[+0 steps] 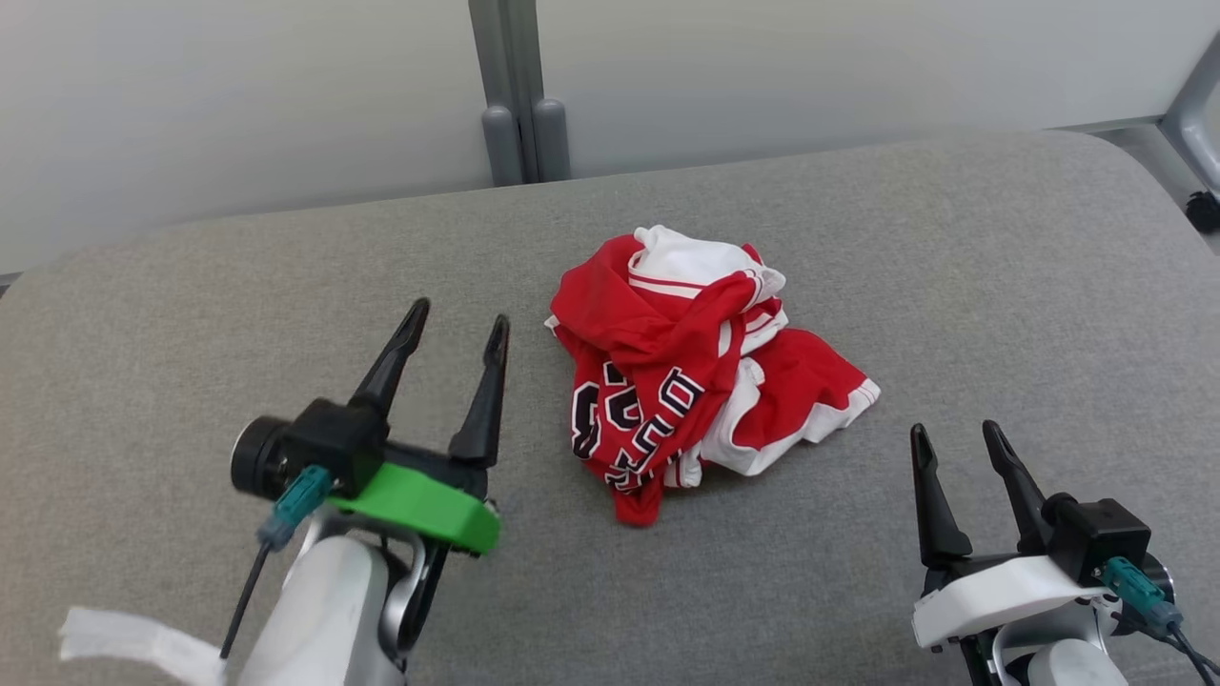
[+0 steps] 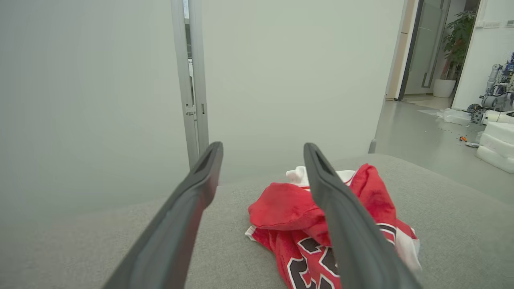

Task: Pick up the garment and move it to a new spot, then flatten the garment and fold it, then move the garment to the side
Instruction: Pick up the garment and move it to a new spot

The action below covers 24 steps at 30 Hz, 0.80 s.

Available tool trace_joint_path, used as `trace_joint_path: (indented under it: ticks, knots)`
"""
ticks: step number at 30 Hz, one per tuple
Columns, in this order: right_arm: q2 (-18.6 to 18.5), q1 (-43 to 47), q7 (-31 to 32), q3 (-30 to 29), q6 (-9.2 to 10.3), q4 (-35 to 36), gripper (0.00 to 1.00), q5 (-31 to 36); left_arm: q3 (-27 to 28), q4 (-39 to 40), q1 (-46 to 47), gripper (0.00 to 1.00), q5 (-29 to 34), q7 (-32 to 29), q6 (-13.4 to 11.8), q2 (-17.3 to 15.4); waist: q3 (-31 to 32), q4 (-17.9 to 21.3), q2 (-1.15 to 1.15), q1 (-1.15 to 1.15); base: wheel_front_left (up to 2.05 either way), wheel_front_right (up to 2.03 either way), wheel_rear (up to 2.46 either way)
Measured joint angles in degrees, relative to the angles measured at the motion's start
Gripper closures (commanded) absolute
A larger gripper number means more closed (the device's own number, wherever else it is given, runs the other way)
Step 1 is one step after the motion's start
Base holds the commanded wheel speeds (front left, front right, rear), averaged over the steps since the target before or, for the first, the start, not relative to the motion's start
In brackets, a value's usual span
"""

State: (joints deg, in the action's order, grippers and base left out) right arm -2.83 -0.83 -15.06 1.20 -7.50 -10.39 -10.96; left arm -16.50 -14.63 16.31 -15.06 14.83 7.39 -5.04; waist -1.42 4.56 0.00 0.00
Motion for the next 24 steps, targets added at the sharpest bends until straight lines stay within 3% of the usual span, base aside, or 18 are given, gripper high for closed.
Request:
trace_joint_path:
  ticks: [14, 24]
  knots:
    - [-0.02, -2.11, 0.0, 0.37, 0.0, 0.27, 0.0, -1.97, -14.88, -7.04, 14.04, 0.0, -1.32, -4.76, 0.01, 0.91, -3.26, 5.77, 0.0, 0.0, 0.0, 0.0, 0.0]
    - [-0.03, -3.16, 0.0, 0.46, 0.0, 0.24, 0.0, -2.99, -19.41, -18.26, 16.39, 0.0, -1.62, -6.02, 0.02, 0.33, -5.82, 10.83, 0.0, 0.0, 0.0, 0.0, 0.0]
